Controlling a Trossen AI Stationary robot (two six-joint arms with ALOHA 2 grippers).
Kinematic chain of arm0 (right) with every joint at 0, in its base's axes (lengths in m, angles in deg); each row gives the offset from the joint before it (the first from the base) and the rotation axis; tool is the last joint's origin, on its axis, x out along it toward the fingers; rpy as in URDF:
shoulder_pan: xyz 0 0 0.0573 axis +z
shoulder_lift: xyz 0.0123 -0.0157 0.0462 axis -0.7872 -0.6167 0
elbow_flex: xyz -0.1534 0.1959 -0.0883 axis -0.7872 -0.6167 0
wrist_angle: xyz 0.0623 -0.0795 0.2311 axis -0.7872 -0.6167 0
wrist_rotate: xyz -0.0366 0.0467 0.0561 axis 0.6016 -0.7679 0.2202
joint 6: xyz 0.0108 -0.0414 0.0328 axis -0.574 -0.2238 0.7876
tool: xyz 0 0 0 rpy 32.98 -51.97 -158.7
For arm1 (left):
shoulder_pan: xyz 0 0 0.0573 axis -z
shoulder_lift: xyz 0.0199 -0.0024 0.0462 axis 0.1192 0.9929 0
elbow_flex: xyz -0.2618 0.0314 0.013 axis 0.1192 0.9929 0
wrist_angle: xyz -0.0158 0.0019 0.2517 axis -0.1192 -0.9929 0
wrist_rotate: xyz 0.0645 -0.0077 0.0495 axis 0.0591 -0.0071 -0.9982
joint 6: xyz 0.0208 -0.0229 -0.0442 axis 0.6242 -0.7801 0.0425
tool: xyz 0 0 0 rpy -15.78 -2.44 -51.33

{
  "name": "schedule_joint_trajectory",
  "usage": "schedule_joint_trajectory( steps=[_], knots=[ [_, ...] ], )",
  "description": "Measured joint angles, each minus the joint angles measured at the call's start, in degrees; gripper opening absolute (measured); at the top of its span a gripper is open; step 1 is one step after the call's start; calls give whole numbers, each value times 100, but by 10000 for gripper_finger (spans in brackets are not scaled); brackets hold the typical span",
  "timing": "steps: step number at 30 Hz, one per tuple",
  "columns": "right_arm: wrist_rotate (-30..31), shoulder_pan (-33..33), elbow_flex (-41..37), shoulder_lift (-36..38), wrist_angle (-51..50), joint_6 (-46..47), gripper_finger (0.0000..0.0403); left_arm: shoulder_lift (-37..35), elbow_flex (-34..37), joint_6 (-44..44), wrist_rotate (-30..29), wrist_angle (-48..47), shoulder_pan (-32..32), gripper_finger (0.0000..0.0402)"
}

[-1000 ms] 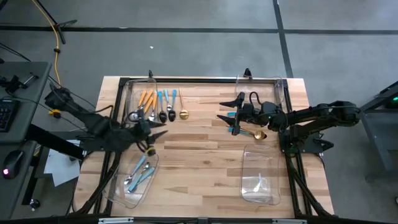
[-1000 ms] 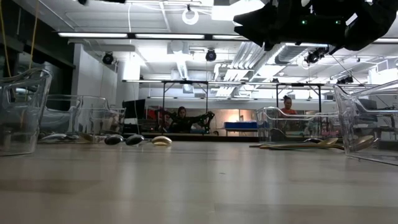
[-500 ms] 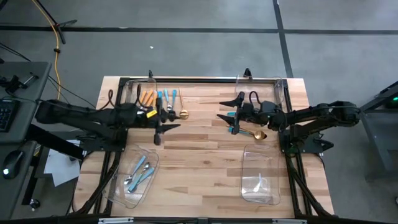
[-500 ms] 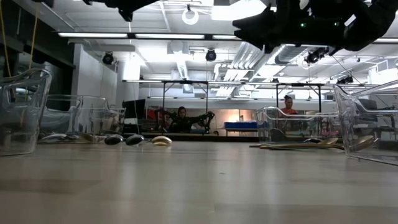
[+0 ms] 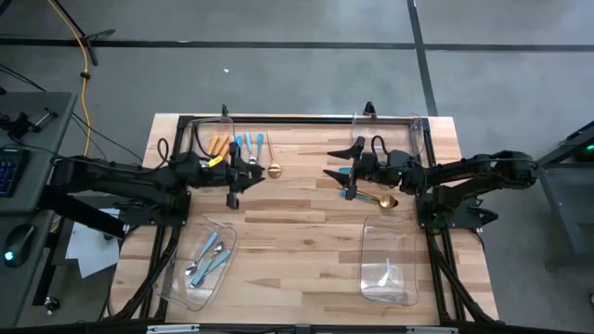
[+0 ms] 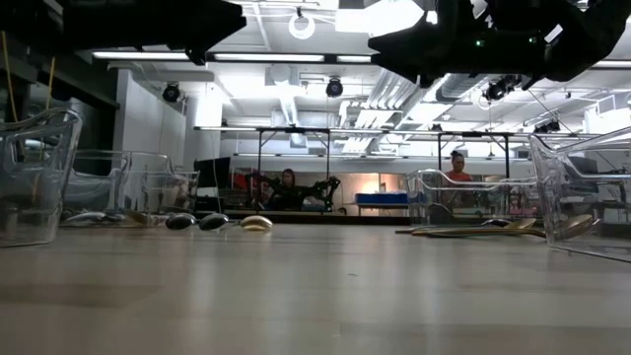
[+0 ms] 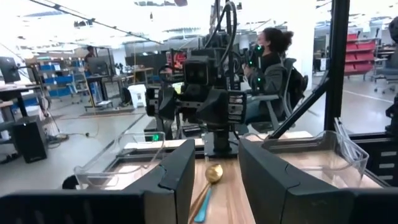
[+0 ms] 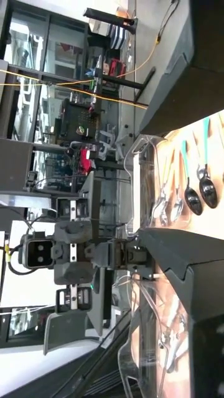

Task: Sort silverware by color (type)
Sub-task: Put the light blue spoon into the bottom left transparent bin

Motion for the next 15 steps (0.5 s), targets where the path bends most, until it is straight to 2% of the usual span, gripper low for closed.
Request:
schedule_joint_trajectory(
  steps=[15],
  knots=[
    [26, 0, 0, 0, 11, -125, 243, 0, 41, -7, -155, 25, 1, 115]
  ],
)
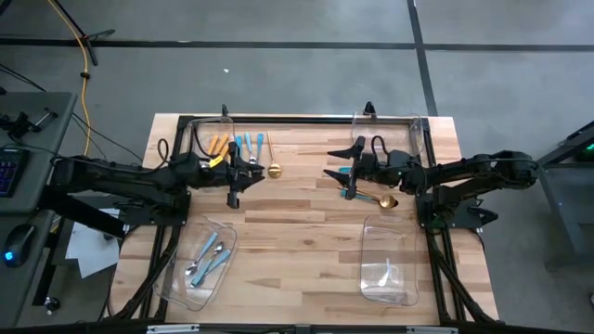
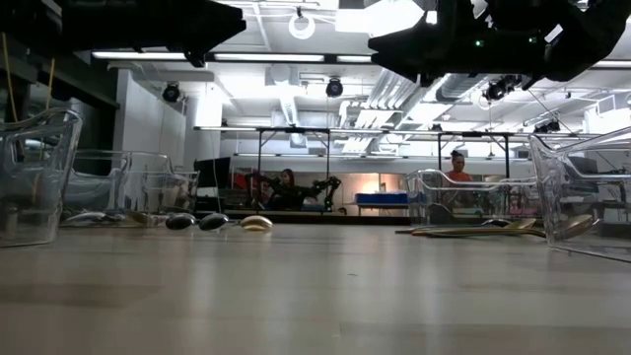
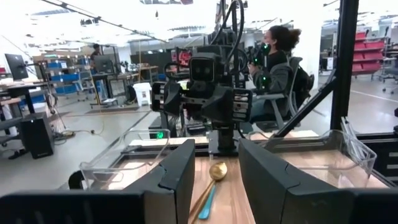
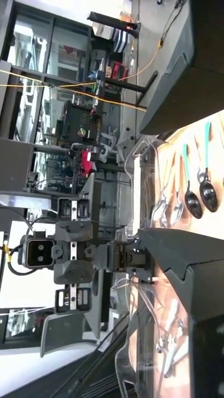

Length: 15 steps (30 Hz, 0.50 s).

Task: Sort silverware by color (type)
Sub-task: Put the light blue spoon into the bottom left transparent bin

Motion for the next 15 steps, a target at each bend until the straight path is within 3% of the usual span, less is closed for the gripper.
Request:
schedule_joint_trajectory(
  steps=[15],
  knots=[
    [2, 0, 0, 0, -211, 2, 243, 0, 0, 0, -138, 4, 2, 115]
  ],
)
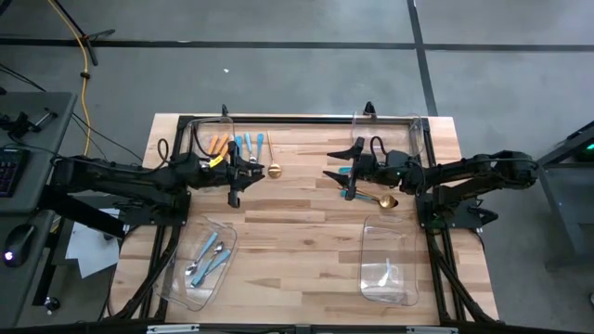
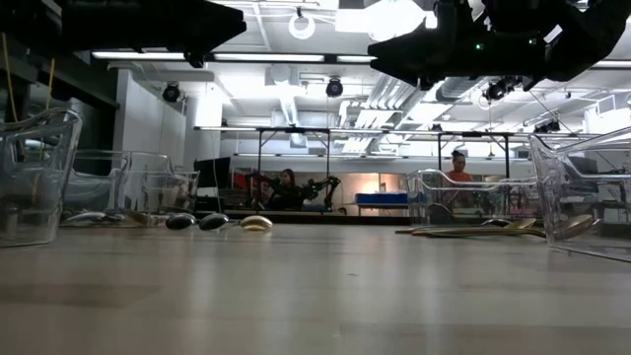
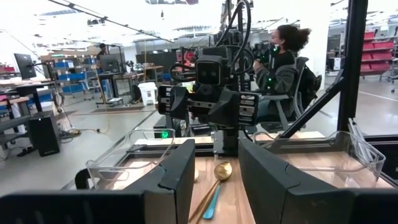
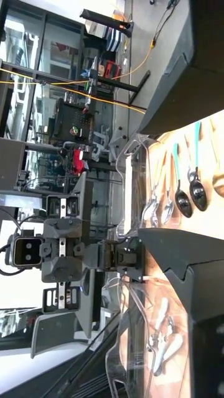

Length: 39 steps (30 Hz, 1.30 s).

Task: Sort silverware by color (type)
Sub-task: Put the light blue spoon into the bottom left transparent bin

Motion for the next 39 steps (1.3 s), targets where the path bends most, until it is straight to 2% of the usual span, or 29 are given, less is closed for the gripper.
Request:
schedule_joint_trajectory(
  steps=[21, 24, 29, 32, 35, 39],
  knots=[
    [2, 0, 0, 0, 2, 4, 243, 0, -4, -8, -13, 0, 2, 115],
    [1, 0, 0, 0, 2, 5, 243, 0, -4, -409, -49, 6, 2, 115],
    [2, 0, 0, 0, 2, 4, 243, 69, -11, -751, -866, 29, 2, 115],
    [2, 0, 0, 0, 17, 4, 243, 216, -204, -936, -1328, -269, 0, 115],
    [2, 0, 0, 0, 105, 5, 243, 493, -742, -1377, -1883, -1214, 0, 115],
    [2, 2, 0, 0, 133, 4, 243, 1065, -1840, -1779, -2899, -3124, -181, 115]
  ],
)
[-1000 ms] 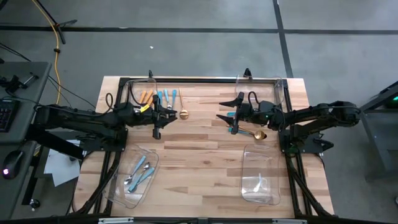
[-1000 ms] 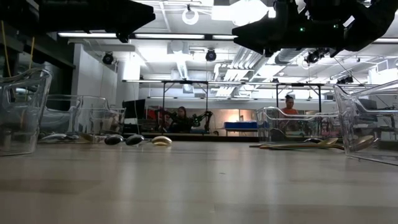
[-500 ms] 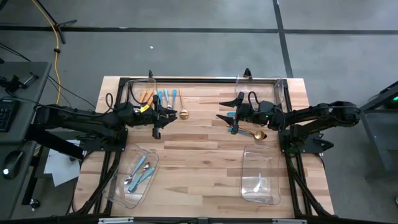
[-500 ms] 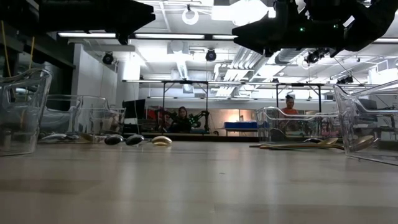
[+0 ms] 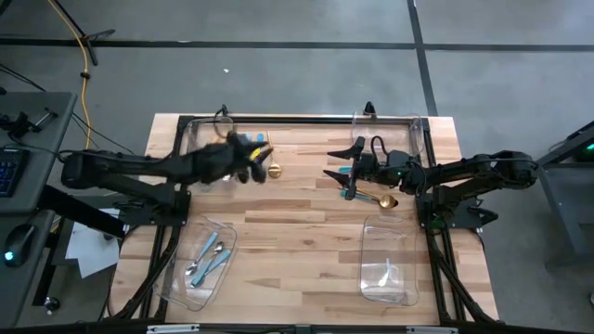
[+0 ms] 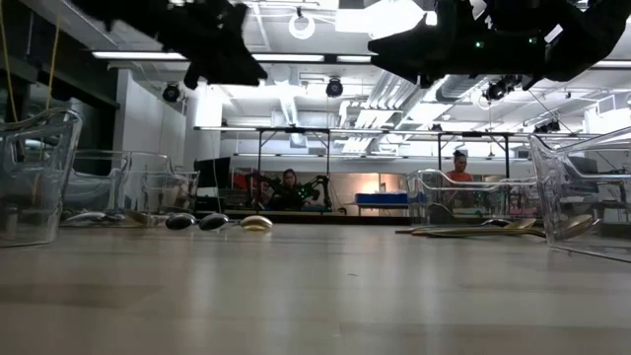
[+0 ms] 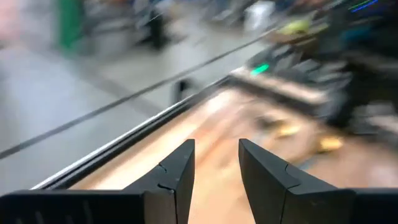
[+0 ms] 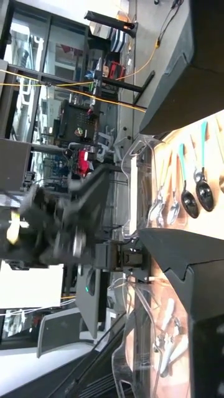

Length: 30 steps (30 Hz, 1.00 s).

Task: Sort silverware by color (type)
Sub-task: Put the light blue spoon into the bottom left transparent bin

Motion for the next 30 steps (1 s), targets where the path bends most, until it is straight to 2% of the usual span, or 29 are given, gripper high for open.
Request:
schedule_joint_trajectory(
  steps=[2, 5, 11, 16, 22, 30],
  knots=[
    [0, -1, 0, 0, 0, 11, 243, 312, -588, -138, -290, -898, -220, 115],
    [-1, -1, 0, 0, 0, 120, 243, 803, -1330, -600, -375, -1992, -637, 115],
    [0, 0, 0, 0, -2, 168, 243, 1729, -2206, -1415, -372, -3065, -1391, 115],
    [0, 0, 0, 0, 0, 153, 243, 2460, -2387, -1821, 2, -3461, -1823, 115],
    [0, 0, 0, 0, 0, 153, 243, 3225, -2387, -1739, 430, -3579, -2131, 115],
    [-2, 0, 0, 0, 0, 153, 243, 3518, -2465, -1256, 888, -3898, -2492, 115]
  ],
)
